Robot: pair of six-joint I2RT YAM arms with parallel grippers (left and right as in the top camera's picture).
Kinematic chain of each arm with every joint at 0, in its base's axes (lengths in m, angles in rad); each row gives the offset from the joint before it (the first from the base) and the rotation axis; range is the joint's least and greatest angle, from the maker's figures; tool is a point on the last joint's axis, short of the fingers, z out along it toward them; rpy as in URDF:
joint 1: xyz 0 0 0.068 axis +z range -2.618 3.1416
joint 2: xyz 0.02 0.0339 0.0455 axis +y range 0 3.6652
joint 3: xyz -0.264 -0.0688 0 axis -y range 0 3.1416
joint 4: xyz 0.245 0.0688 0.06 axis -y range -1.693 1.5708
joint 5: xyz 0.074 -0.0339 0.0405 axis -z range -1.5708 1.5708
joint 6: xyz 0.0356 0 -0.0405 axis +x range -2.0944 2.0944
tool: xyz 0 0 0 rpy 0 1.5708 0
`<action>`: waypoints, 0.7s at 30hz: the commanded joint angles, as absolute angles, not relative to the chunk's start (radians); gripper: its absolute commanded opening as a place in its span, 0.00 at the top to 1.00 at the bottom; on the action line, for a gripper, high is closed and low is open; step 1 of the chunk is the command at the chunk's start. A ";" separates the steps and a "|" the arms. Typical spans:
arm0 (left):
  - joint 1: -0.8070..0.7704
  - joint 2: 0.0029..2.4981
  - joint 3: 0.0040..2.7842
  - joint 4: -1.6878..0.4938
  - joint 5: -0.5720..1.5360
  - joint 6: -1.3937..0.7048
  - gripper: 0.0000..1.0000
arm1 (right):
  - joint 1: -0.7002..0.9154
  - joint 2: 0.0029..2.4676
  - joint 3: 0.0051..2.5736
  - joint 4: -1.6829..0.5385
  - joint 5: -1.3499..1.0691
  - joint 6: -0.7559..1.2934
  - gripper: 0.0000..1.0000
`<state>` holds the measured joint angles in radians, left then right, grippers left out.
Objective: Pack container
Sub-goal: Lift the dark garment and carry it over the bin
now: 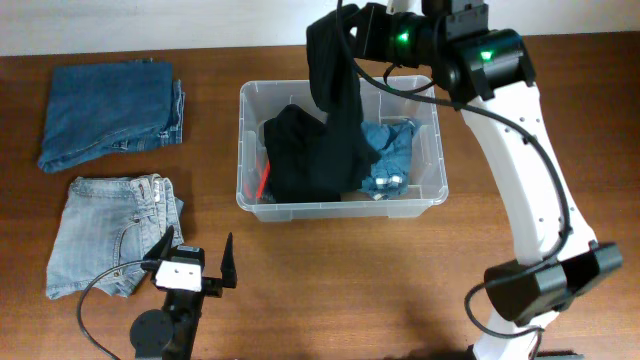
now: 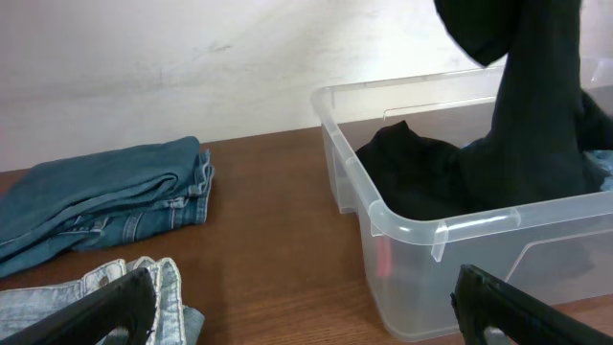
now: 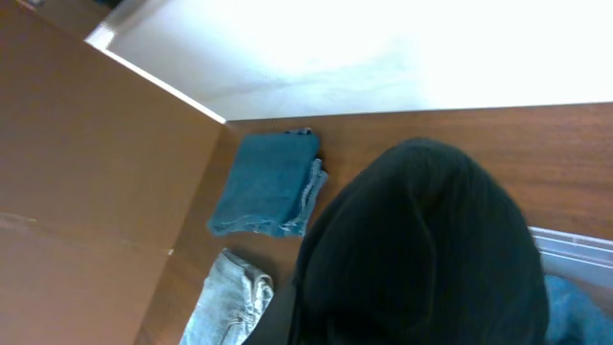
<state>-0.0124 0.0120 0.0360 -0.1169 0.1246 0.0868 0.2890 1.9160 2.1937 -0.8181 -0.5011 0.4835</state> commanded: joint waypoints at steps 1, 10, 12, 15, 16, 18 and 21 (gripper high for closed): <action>-0.007 0.007 0.032 -0.118 0.138 0.096 0.01 | 0.295 1.939 2.204 -0.794 -0.538 0.474 0.96; -0.007 0.007 0.032 -0.118 0.138 0.096 0.01 | 0.350 1.940 2.205 -0.546 -0.773 0.668 0.96; -0.007 0.007 0.032 -0.118 0.138 0.096 0.01 | 0.353 1.940 2.205 -0.543 -0.773 0.671 0.96; -0.007 0.007 0.032 -0.118 0.138 0.096 0.01 | 0.352 1.940 2.205 -0.550 -0.771 0.670 0.96; -0.007 0.007 0.032 -0.118 0.138 0.096 0.01 | 0.349 1.940 2.205 -0.555 -0.766 0.670 0.96; -0.007 0.007 0.032 -0.118 0.138 0.096 0.01 | 0.338 1.940 2.205 -0.596 -0.721 0.661 0.96; -0.007 0.007 0.032 -0.118 0.138 0.096 0.00 | 0.313 1.940 2.205 -0.754 -0.561 0.588 0.96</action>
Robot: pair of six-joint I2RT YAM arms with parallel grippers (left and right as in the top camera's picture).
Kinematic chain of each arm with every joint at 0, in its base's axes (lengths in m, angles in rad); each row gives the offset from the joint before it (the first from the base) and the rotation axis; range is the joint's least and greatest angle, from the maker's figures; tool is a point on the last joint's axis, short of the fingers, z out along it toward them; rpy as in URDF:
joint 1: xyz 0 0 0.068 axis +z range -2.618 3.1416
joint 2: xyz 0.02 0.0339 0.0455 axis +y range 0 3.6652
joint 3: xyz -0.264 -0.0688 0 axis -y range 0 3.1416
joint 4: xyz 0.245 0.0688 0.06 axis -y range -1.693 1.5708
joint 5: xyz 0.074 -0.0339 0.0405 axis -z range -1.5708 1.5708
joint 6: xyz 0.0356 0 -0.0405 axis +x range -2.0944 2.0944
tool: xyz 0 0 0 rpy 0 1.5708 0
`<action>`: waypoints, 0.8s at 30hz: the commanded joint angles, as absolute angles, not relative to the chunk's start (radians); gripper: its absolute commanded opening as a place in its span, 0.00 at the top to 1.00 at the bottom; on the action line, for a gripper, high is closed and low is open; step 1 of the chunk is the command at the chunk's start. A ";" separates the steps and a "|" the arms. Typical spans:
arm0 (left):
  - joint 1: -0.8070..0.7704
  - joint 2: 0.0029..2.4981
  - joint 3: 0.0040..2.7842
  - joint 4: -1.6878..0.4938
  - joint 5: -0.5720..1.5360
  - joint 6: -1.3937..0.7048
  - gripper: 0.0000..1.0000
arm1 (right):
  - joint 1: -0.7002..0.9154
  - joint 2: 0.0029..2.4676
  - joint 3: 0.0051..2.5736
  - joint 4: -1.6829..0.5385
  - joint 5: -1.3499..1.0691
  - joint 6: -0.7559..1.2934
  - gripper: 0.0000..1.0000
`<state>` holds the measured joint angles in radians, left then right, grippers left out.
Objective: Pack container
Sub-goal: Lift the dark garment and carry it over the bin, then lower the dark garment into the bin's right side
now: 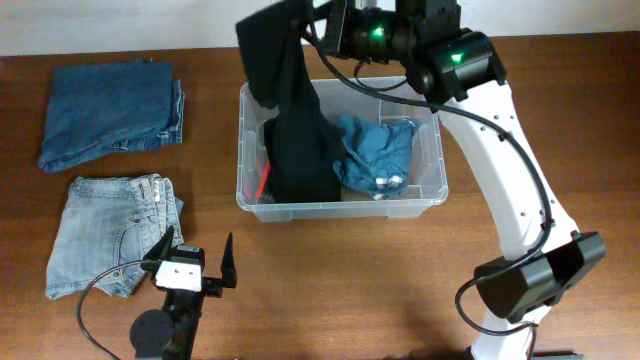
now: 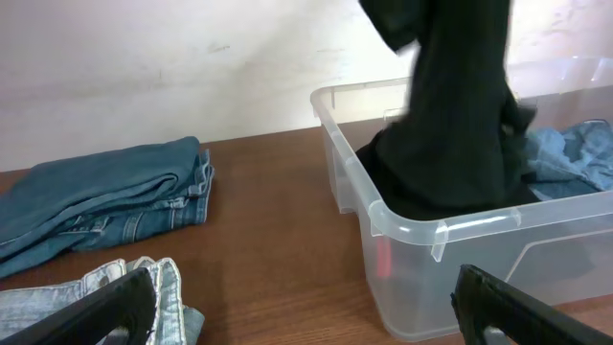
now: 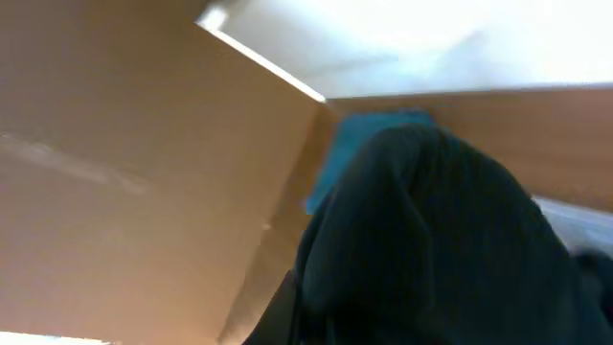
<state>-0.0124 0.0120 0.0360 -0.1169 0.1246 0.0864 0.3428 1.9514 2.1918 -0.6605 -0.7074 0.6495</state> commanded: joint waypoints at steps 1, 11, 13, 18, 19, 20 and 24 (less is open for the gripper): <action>-0.007 0.007 0.032 -0.118 0.138 0.096 0.01 | 0.307 1.940 2.205 -0.800 -0.509 0.567 0.96; -0.007 0.007 0.032 -0.118 0.138 0.096 0.01 | 0.250 1.940 2.205 -1.059 -0.148 0.429 0.96; -0.007 0.007 0.032 -0.118 0.138 0.096 0.01 | 0.234 1.940 2.205 -1.090 -0.105 0.413 0.96; -0.007 0.007 0.032 -0.118 0.138 0.096 0.01 | 0.197 1.940 2.205 -1.134 -0.038 0.376 0.96; -0.007 0.007 0.032 -0.118 0.138 0.096 0.00 | 0.189 1.940 2.205 -1.138 -0.033 0.373 0.96; -0.007 0.007 0.032 -0.118 0.138 0.096 0.01 | 0.181 1.940 2.205 -1.142 -0.019 0.373 0.96; -0.007 0.007 0.032 -0.118 0.138 0.096 0.01 | 0.157 1.940 2.205 -1.153 0.020 0.347 0.96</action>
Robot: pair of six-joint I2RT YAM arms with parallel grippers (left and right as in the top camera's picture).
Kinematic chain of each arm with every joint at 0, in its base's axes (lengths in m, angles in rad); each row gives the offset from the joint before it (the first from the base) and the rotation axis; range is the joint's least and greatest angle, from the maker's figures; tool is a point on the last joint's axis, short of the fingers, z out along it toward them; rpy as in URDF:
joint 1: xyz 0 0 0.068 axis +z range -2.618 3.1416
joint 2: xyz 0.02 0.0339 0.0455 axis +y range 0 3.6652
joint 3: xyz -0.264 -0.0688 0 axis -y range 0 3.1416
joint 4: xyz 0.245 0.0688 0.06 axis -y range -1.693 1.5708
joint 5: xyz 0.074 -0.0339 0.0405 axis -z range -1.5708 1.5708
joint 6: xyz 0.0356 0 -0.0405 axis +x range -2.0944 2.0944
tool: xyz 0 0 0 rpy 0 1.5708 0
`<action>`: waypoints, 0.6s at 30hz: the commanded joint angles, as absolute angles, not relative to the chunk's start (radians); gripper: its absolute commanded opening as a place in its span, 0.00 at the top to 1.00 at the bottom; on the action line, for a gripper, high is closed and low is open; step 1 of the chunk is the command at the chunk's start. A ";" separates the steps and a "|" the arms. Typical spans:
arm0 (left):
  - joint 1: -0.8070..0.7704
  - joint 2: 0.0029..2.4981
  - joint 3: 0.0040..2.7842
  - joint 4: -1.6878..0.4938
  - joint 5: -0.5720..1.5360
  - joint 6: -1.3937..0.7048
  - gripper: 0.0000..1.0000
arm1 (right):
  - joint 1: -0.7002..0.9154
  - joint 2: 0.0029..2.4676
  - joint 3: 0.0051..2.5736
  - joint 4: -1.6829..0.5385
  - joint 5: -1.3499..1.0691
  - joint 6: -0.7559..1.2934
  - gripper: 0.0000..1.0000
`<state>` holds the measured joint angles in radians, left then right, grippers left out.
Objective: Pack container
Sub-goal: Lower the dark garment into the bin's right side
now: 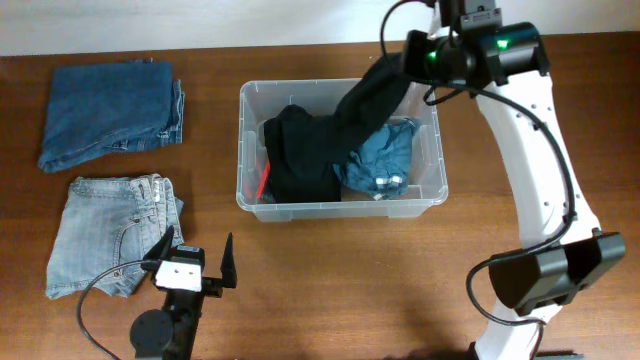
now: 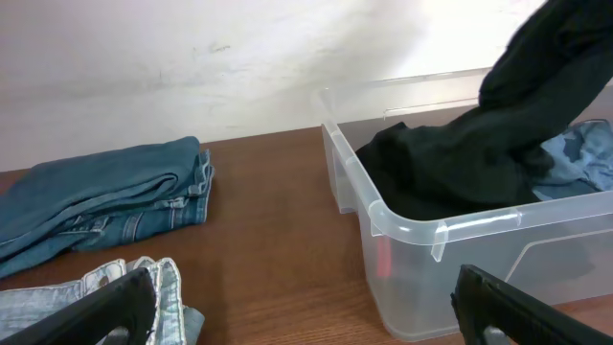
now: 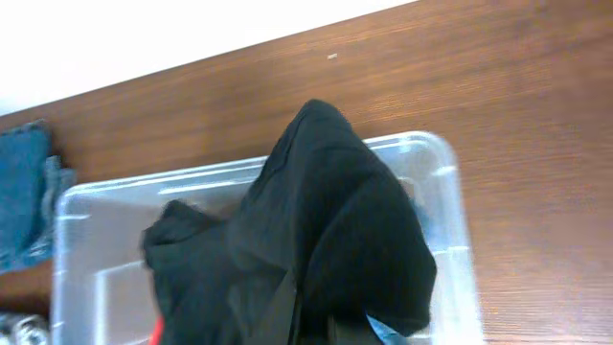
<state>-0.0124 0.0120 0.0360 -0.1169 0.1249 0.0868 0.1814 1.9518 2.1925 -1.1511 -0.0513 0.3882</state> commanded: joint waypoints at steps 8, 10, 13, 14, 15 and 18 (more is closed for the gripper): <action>-0.007 0.007 0.032 -0.118 0.138 0.096 0.01 | 0.142 1.915 2.205 -1.154 0.122 0.302 0.96; -0.007 0.007 0.032 -0.118 0.138 0.096 0.01 | 0.141 1.907 2.207 -1.154 0.138 0.300 0.96; -0.007 0.007 0.032 -0.118 0.138 0.096 0.01 | 0.141 1.897 2.212 -1.158 0.181 0.287 0.96; -0.007 0.007 0.032 -0.118 0.138 0.096 0.01 | 0.141 1.895 2.212 -1.160 0.186 0.284 0.96; -0.007 0.007 0.032 -0.118 0.138 0.096 0.01 | 0.141 1.895 2.212 -1.165 0.202 0.283 0.96; -0.007 0.007 0.032 -0.118 0.138 0.096 0.01 | 0.141 1.895 2.212 -1.178 0.281 0.271 0.96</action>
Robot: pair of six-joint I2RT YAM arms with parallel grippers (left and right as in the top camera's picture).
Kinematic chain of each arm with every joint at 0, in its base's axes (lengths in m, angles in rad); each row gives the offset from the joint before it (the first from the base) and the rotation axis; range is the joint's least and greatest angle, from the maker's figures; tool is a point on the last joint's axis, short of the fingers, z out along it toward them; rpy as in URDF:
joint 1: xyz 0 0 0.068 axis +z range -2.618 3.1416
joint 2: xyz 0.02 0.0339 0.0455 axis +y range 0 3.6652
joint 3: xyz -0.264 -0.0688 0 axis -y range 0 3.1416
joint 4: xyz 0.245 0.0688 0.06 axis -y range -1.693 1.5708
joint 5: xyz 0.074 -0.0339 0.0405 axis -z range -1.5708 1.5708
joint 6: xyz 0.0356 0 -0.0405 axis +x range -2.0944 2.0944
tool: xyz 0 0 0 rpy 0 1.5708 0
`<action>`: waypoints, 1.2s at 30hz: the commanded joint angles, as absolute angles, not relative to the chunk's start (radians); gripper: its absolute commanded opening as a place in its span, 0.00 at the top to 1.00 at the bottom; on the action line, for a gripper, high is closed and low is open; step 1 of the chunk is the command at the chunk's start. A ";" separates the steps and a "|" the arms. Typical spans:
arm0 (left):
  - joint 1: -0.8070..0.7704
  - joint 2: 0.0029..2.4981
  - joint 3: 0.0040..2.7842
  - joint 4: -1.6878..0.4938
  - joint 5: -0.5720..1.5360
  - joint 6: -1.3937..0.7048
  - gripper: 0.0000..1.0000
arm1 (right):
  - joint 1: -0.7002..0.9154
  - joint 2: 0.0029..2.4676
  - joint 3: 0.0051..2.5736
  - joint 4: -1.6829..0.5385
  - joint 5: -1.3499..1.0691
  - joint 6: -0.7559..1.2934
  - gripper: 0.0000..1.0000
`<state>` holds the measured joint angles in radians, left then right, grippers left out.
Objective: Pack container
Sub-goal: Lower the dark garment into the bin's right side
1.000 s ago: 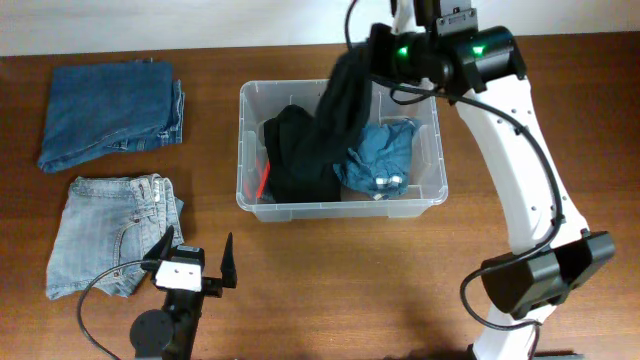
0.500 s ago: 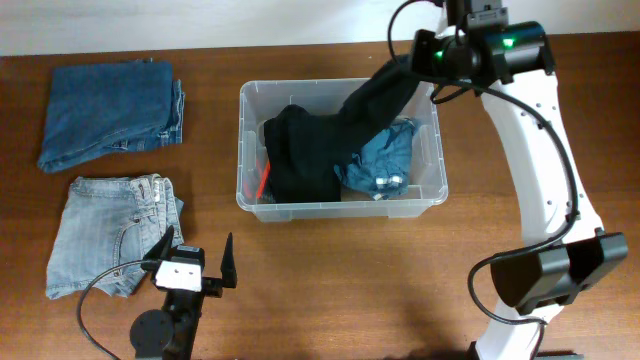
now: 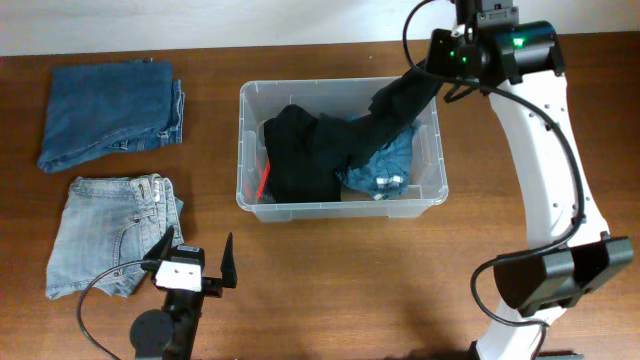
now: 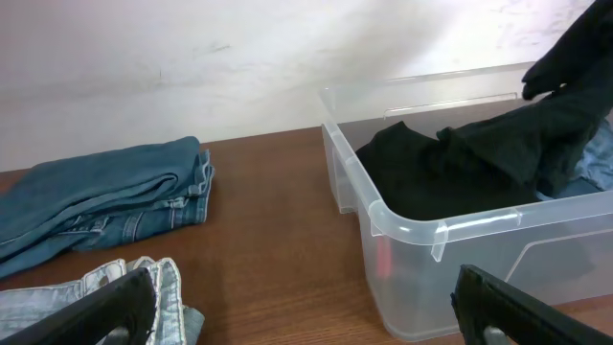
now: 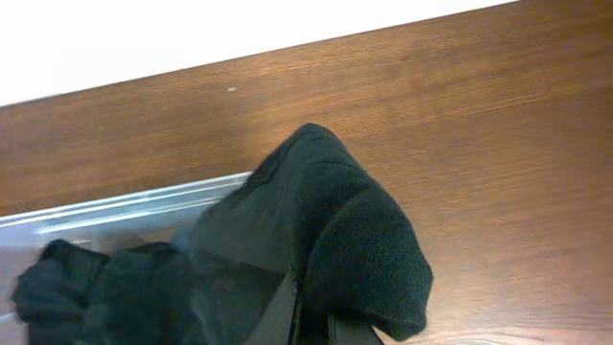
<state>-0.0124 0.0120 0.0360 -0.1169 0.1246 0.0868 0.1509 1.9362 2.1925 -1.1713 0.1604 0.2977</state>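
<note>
A clear plastic container (image 3: pixel 243 150) stands mid-table holding a black garment (image 3: pixel 305 155) and a blue denim piece (image 3: pixel 385 165). My right gripper (image 3: pixel 432 75) is shut on one end of the black garment (image 5: pixel 326 230), held over the container's far right corner, the cloth stretching down into the bin. Folded dark jeans (image 3: pixel 110 112) and light denim shorts (image 3: pixel 110 232) lie left of the container. My left gripper (image 4: pixel 306 311) stands open near the front edge, beside the shorts (image 4: pixel 144 283), empty.
The container's near wall (image 4: pixel 450 244) rises right of the left gripper. The white right arm (image 3: pixel 540 170) spans the table's right side from its base (image 3: pixel 545 280). A pale wall (image 4: pixel 192 57) backs the table.
My right gripper has shifted a little right and farther back with the black garment. The cloth now drapes lower across the container's right end. The left arm is unchanged.
My right gripper held the black garment high above the container's middle, most of it hanging. Then it was over the container's left end, then over the far right side with the garment laid across, and now at the far right corner.
</note>
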 commanded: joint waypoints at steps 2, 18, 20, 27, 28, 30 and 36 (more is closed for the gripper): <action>-0.007 0.007 0.032 -0.118 0.138 0.096 0.01 | 0.141 1.895 2.212 -1.183 0.322 0.265 0.96; -0.007 0.007 0.032 -0.118 0.138 0.096 0.01 | 0.178 1.894 2.212 -1.191 0.196 0.197 0.96; -0.007 0.007 0.032 -0.118 0.138 0.096 0.01 | 0.202 1.894 2.212 -1.196 0.189 0.186 0.96; -0.007 0.007 0.032 -0.118 0.138 0.096 0.01 | 0.339 1.894 2.211 -1.256 0.313 0.176 0.96; -0.007 0.007 0.032 -0.118 0.138 0.096 0.01 | 0.353 1.896 2.211 -1.261 0.312 0.176 0.96; -0.007 0.007 0.032 -0.118 0.138 0.096 0.01 | 0.385 1.903 2.210 -1.280 0.312 0.176 0.96; -0.007 0.007 0.032 -0.118 0.138 0.096 0.01 | 0.427 1.961 2.209 -1.328 0.326 0.200 0.96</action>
<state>-0.0124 0.0120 0.0360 -0.1169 0.1249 0.0864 0.4236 1.9335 2.1925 -1.3205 0.2886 0.1822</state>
